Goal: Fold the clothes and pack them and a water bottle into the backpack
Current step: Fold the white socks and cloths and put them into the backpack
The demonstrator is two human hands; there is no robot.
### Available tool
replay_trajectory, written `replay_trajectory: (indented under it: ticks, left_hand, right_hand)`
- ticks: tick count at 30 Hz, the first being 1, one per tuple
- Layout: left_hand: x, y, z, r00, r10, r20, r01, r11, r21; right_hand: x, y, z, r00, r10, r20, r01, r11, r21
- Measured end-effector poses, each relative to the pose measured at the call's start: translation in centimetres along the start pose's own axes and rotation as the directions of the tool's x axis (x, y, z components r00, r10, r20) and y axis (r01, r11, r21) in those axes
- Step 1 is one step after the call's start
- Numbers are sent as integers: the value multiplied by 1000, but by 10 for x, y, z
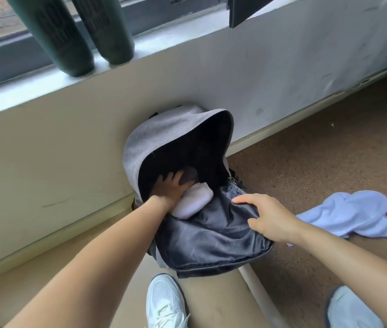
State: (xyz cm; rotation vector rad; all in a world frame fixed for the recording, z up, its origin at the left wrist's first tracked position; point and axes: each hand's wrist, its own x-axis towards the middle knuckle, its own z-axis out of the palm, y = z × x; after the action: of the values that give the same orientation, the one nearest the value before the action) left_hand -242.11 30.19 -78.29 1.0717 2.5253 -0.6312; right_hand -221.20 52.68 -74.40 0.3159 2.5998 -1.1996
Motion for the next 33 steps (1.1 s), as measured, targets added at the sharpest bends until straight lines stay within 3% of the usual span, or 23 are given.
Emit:
replay_trajectory:
  ticks: [3,5,8,11,15,18,20,24,26,33]
  left_hand:
    - [1,-1,-2,991,-12,134,42,974,-222]
    - [2,1,-5,992,-40,116,72,956,-285]
    - [2,20,-11,979,-121,-164,50,923,-381]
    - [1,56,-30,887,-132,-442,-152,822,-550]
    - [-11,119,-66,764,158,-625,-493,769,-408]
    - [-17,158,-76,679,404,-613,-644,728,-234]
    - [-16,176,-71,680,492,-544,-674,711,-199]
    - [-11,189,-50,757,487,-435,-635,704,-317]
    - [-9,192,-42,781,475,-405,-616,695,-372]
    - [-8,190,-41,802,473,-365,-595,690,-413]
  right_hand:
    - [-3,10,0,1000,15,10,-15,1000,15]
    - [-7,15,2,1000,3,15,-4,998,62]
    - [-11,24,3,994,71,-83,-55,981,188]
    - [-11,55,2,958,227,-174,-195,963,187]
    - [-17,127,1,896,414,-161,-411,910,52]
    - [-25,173,-1,846,509,-162,-520,854,-34]
    - [-27,198,2,819,544,-184,-567,816,-112]
    - [-27,237,10,815,559,-151,-579,780,-239]
    - [-25,242,12,831,515,-212,-557,767,-319]
    - [-9,249,-2,781,532,-329,-600,785,-156]
